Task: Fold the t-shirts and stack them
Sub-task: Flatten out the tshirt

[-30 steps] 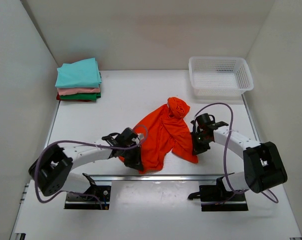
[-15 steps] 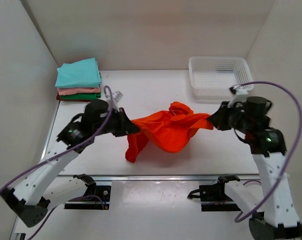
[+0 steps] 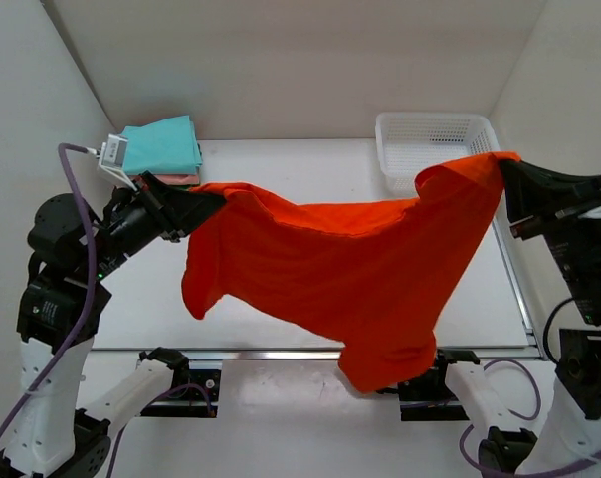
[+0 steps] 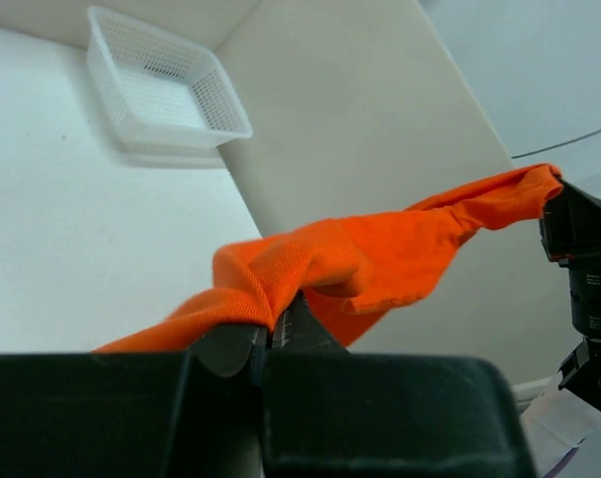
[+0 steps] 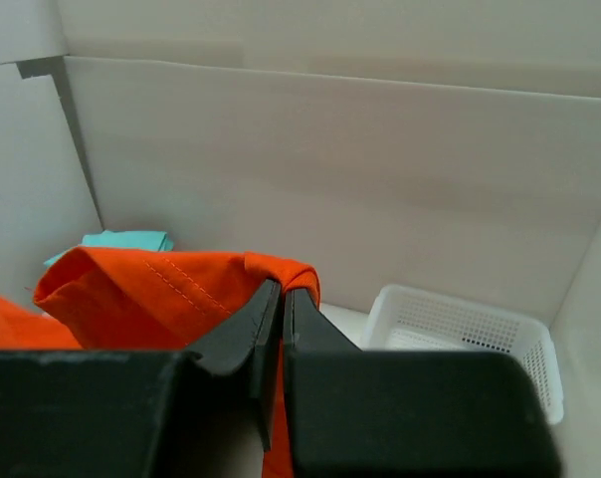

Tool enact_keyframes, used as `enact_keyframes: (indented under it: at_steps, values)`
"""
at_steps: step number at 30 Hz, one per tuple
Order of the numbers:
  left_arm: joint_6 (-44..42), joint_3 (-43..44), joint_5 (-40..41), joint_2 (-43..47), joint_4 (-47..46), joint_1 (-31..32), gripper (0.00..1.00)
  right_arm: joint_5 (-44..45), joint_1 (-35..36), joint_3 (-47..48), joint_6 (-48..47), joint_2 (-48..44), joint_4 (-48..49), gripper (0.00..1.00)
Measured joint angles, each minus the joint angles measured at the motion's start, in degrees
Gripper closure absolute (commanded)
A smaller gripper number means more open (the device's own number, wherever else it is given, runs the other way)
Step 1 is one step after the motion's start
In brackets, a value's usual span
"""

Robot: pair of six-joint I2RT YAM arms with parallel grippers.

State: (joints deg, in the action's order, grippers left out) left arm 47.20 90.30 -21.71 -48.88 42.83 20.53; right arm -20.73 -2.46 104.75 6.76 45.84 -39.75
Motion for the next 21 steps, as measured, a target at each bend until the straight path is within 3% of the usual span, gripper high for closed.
enact_keyframes:
  at_steps: [7,11,12,14,15,17,20,21]
  values:
    - [-0.50,-8.57,4.74,-2.69,-2.10,-5.18,1.00,-3.82,0.98,-15.87,4.22,5.16,16.09,1.00]
    - [-3.28,-13.73,13.31,-7.98,-3.91,-12.76,1.00,-2.51,9.22,-19.69,4.55,20.81,23.45,1.00]
    - [-4.24,-15.76,15.32,-10.01,-5.25,-14.71,0.98,-2.16,11.02,-19.08,4.59,25.73,24.98,0.96]
    - [-5.95,-19.82,16.96,-16.15,-8.76,-18.53,0.57,-1.99,14.27,-16.09,6.29,38.69,27.85,0.52]
    - [-6.38,-21.86,16.83,-20.09,-11.17,-20.61,0.44,-2.32,15.37,-13.73,7.28,45.53,27.74,0.45]
    - [-5.77,-25.00,15.56,-28.24,-14.93,-24.15,0.46,-1.05,16.35,-6.51,7.69,57.33,25.46,0.34]
    - [-4.76,-27.89,13.77,-37.94,-17.66,-27.76,0.31,2.62,16.59,4.79,7.63,70.34,19.32,0.32]
    - [-4.92,-28.09,13.68,-38.82,-17.11,-27.89,0.30,3.78,16.50,5.25,7.61,71.12,17.92,0.32]
